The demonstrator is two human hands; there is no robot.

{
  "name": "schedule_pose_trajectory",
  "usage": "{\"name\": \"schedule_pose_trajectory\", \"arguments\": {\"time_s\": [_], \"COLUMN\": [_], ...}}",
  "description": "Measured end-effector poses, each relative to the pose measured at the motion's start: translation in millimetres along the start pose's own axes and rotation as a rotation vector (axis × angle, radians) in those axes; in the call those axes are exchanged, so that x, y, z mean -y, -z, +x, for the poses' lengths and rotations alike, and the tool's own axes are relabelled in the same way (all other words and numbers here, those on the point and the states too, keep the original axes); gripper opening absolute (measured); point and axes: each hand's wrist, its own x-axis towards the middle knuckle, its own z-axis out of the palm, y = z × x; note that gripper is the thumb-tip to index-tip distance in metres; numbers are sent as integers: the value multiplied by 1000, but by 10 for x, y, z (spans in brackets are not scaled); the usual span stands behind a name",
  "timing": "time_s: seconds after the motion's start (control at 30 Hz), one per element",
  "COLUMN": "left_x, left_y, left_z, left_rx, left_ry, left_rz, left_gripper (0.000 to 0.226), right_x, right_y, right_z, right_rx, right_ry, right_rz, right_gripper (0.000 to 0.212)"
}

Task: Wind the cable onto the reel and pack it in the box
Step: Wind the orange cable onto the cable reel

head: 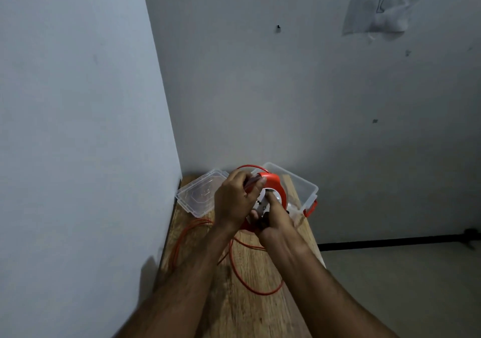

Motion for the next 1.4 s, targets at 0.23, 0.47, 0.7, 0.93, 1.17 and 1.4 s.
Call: {"name": "schedule_pose_trajectory", "arguments": {"time_s": [0.23,0.47,0.7,0.93,1.17,1.4], "left_x": [-27,-2,4,-20,-34,-101], "left_y": [52,99,90,70,85,0], "left_z": [26,62,62,72,77,37], "left_rx": [-37,-28,11,39,-30,-26], "left_ry": [18,40,15,-7,51,24], "left_rz": [-66,-82,-108,-81,-105,-57], "left_gripper": [29,25,25,30,30,33], "right_x": [70,138,291,269,160,-162], "right_y": [84,486,570,518,402,187], "right_z": [-215,88,182,268,184,-139], "right_rx": [33,385,457,288,211,-154], "right_ry": [327,1855,1936,2107,1681,872], "right_rz": [-442,-1647,-1941,-1789,-1471,-620], "right_gripper": [37,28,44,37,53,53]}}
